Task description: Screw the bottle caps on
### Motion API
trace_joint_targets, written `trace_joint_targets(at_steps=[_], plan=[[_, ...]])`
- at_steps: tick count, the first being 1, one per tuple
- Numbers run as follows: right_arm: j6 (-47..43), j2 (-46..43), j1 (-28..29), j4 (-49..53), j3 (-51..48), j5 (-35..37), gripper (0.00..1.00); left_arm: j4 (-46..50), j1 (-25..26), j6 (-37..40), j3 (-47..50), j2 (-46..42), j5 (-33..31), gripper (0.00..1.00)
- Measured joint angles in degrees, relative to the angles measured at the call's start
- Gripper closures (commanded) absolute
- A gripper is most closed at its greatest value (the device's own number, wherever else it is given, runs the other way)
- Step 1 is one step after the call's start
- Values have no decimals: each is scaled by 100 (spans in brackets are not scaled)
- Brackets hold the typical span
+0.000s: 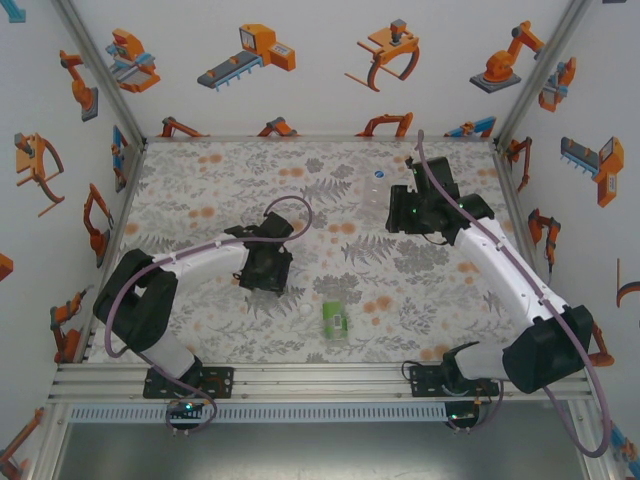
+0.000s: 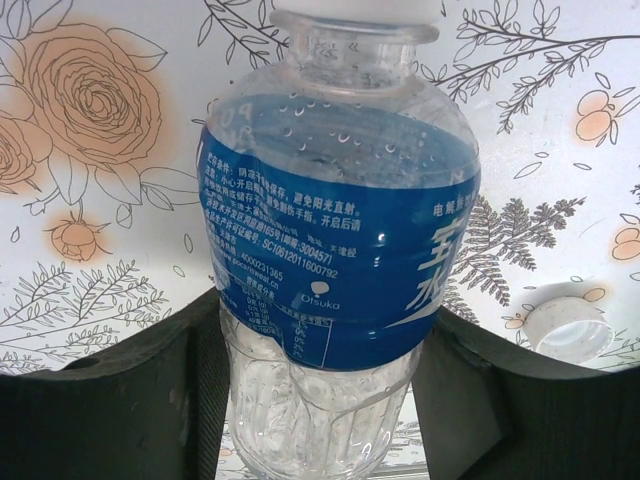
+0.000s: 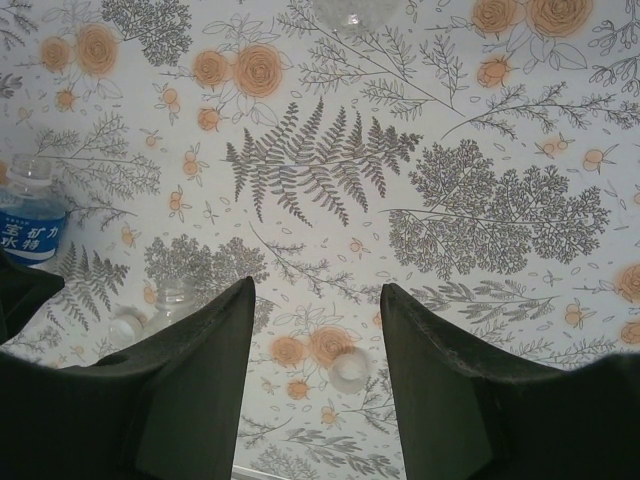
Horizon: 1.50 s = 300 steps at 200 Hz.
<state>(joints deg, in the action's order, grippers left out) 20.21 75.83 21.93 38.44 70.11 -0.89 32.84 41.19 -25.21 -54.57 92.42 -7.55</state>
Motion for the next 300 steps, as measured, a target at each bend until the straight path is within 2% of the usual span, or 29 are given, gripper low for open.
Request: trace_joint_targets(at_steps=[11, 49, 67, 110, 127, 193, 240, 266, 300], plan=[[9, 0, 0, 4, 0, -2, 55, -11, -11, 2, 0, -9, 7, 53], [116, 0, 22, 55, 0, -133, 57, -7, -74, 94, 35, -188, 4, 69], [155, 0, 125, 90, 2, -153, 57, -9, -129, 199, 37, -455, 2, 84], [278, 22, 664, 118, 9, -153, 57, -31, -433, 505, 33, -1419, 74, 92], [330, 85, 946, 118, 22, -111, 57, -24, -599, 667, 15, -1777, 188, 98], [474, 538, 1963, 118, 57, 105, 58, 61, -728, 1766, -201, -2826, 660, 100], [699, 964, 2643, 111, 114, 223, 59, -138, -728, 2527, -94, -3969, 1025, 100], [820, 1266, 3010, 109, 212, 273, 59, -275, -737, 2850, 133, -4592, 988, 100], [933, 1766, 3477, 116, 481, 354, 59, -402, -748, 3058, 538, -5180, 553, 100]])
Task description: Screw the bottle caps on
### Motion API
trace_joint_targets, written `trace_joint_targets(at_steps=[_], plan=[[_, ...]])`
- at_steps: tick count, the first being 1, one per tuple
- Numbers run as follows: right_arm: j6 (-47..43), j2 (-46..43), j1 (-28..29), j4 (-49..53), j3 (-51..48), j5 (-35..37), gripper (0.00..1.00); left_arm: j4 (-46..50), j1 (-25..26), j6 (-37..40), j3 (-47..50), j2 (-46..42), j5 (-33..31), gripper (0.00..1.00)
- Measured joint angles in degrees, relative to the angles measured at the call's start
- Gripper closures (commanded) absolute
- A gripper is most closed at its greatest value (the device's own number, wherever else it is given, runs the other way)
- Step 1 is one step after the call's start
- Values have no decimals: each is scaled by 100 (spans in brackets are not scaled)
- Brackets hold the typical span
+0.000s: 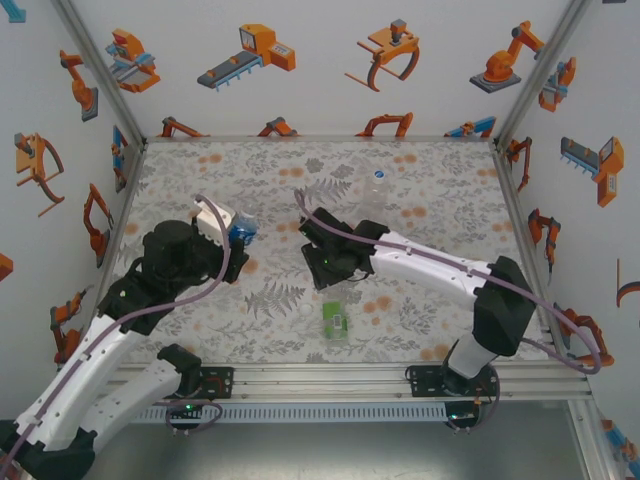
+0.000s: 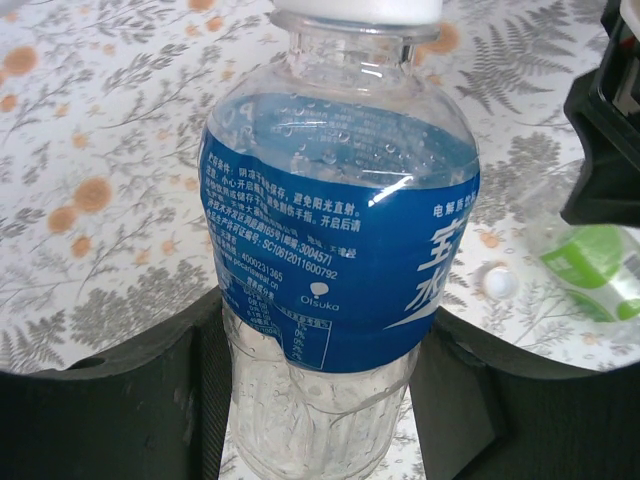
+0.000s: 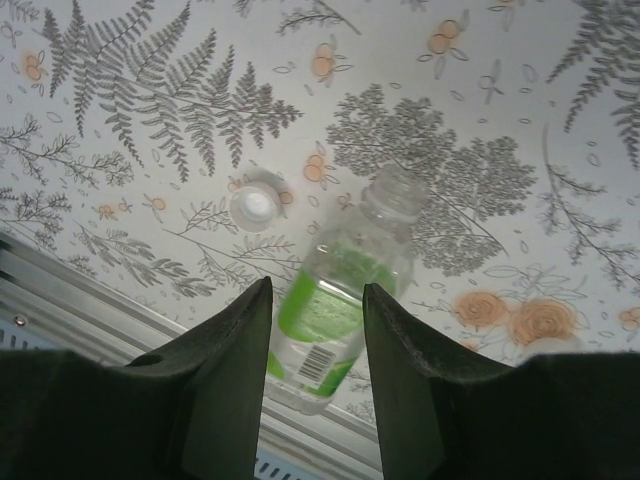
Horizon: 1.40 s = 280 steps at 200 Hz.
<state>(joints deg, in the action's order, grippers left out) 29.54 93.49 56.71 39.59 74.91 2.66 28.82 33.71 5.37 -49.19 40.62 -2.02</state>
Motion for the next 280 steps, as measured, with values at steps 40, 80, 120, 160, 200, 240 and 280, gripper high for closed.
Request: trace_joint_targets(at_steps=[40, 80, 120, 160, 200, 240, 280], plan=[[70, 542, 413, 0, 306, 44, 57, -13, 0, 90, 221, -433, -492, 97], [70, 977, 610, -4, 413, 111, 54, -15, 0, 140, 221, -695, -789, 95], [70, 1307, 651, -39, 424, 129, 51, -15, 0, 164, 223, -728, -872, 95], [72, 1521, 702, -212, 435, 127, 48, -15, 0, 184, 223, -728, -874, 95], [103, 1722, 719, -328, 435, 107, 49, -17, 0, 186, 247, -728, -876, 94], [136, 1878, 726, -450, 433, 101, 52, -17, 0, 201, 247, -726, -876, 94], [188, 1961, 726, -466, 433, 101, 57, -17, 0, 201, 247, -721, -874, 94]])
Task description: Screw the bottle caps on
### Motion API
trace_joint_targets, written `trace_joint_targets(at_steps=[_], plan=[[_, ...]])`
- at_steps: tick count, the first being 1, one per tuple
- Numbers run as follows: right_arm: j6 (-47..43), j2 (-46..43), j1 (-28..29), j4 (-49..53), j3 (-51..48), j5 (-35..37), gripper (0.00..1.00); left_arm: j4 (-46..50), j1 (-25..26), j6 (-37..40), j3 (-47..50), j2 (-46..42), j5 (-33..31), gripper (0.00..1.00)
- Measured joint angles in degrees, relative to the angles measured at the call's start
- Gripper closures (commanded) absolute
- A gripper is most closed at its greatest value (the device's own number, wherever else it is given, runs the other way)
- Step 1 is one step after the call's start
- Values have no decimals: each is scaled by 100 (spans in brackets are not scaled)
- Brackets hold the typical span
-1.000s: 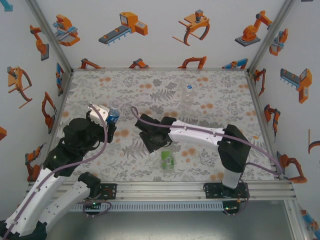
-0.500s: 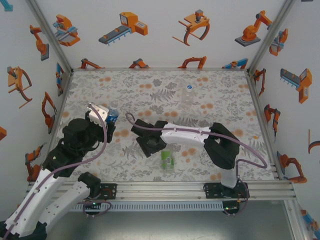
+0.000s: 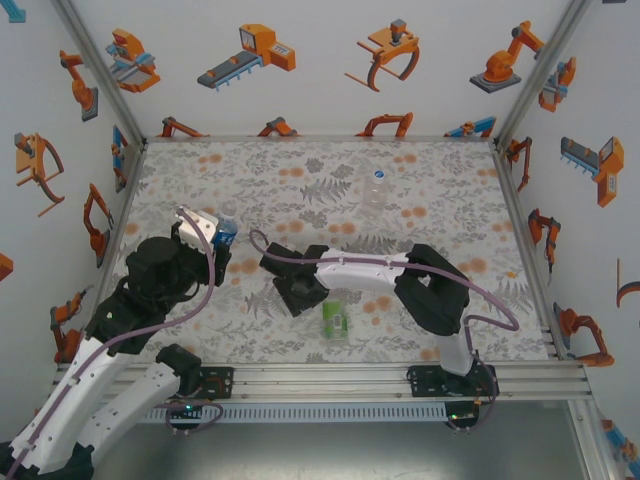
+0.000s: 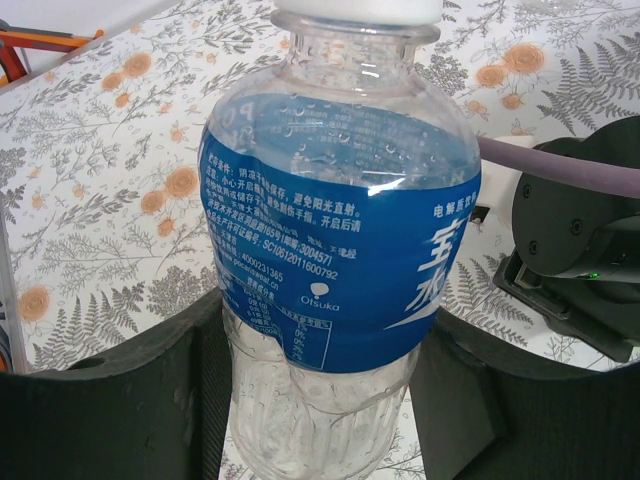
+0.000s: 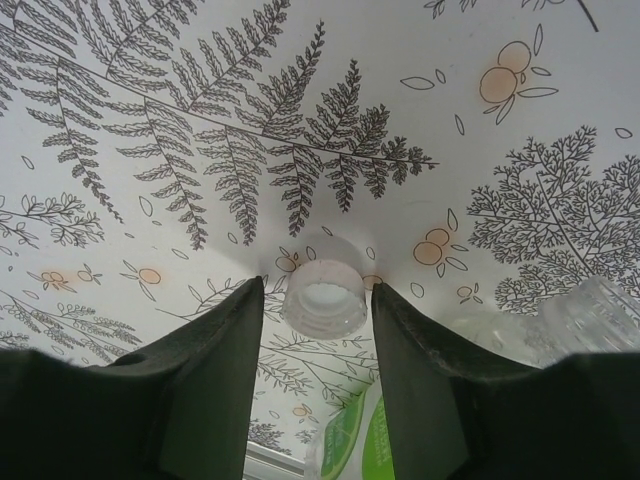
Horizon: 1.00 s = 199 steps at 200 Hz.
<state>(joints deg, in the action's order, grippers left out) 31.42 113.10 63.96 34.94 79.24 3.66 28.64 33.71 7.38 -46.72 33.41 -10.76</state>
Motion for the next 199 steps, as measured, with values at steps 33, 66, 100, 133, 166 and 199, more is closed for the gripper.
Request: trace_joint_targets(at_steps=[33, 66, 100, 133, 166, 199], plan=[[11, 0, 0, -52, 0, 0, 61, 0, 0, 0, 0, 35, -2, 94], [9, 0, 4, -55, 0, 4, 65, 0, 0, 0, 0, 55, -2, 93], [9, 0, 4, -48, 2, 7, 66, 0, 0, 0, 0, 55, -2, 93], [-22, 0, 2, 94, 114, 7, 66, 0, 0, 2, 0, 59, -2, 93], [-146, -59, -101, 280, 485, 9, 66, 0, 0, 2, 0, 63, -13, 92], [-295, -393, -435, 481, 636, 7, 66, 0, 0, 2, 0, 87, -15, 91]])
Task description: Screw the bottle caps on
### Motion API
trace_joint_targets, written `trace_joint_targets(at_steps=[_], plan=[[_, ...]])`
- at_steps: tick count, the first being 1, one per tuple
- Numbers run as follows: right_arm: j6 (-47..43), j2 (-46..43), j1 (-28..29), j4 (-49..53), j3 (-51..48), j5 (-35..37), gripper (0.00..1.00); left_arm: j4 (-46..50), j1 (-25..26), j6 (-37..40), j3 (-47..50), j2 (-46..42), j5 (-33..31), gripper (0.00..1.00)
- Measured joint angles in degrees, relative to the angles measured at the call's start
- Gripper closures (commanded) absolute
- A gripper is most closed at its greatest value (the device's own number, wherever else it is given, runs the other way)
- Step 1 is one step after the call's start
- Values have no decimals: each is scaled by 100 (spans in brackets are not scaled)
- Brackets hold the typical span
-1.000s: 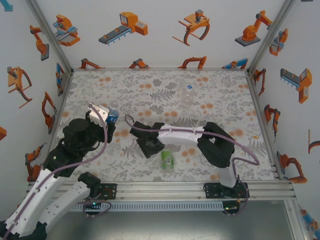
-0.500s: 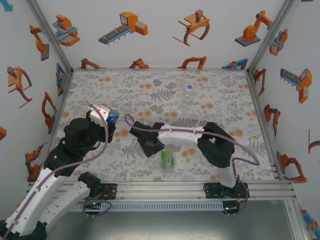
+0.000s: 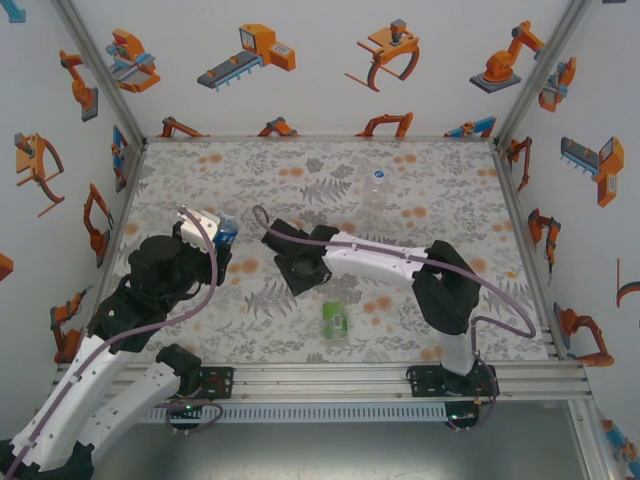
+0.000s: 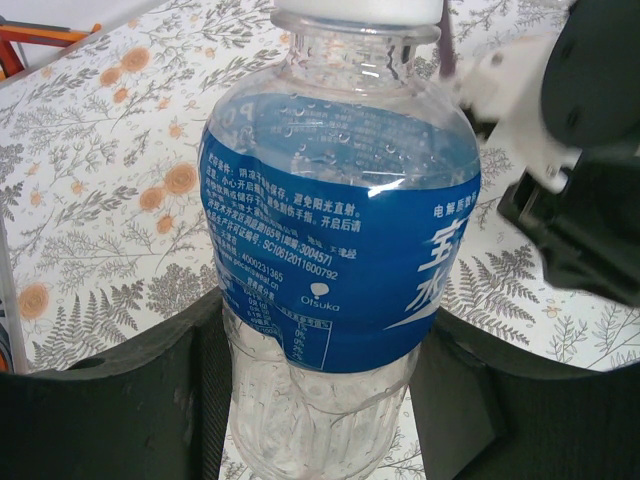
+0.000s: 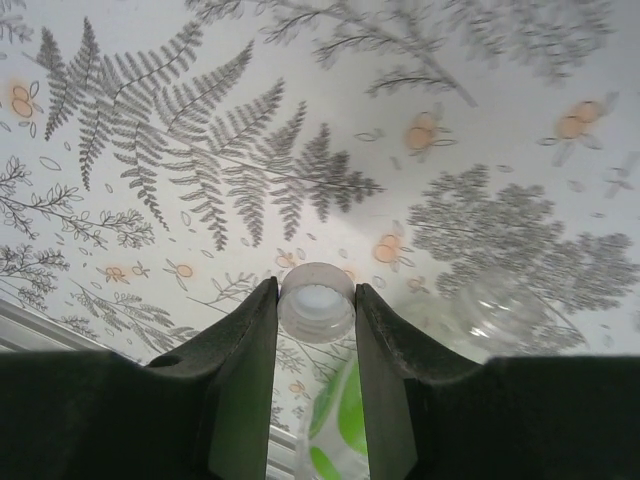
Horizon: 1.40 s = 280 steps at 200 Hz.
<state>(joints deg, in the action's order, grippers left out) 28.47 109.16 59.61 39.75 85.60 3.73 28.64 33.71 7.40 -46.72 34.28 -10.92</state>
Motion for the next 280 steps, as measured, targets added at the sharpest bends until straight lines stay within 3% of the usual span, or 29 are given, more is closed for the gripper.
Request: trace_joint_targets(at_steps=[38, 78, 123, 280], plan=[[-144, -660, -704, 136, -190, 7, 66, 0, 0, 0, 0, 24, 0, 91], [-262, -1475, -1558, 192, -1038, 107, 66, -4, 0, 2, 0, 85, 0, 91], [-345, -1727, -2070, 101, -2046, 146, 65, -42, -2, 2, 0, 168, 2, 91], [-367, -1257, -2194, -874, -2636, 17, 57, -81, -44, 2, 0, 267, 26, 90]])
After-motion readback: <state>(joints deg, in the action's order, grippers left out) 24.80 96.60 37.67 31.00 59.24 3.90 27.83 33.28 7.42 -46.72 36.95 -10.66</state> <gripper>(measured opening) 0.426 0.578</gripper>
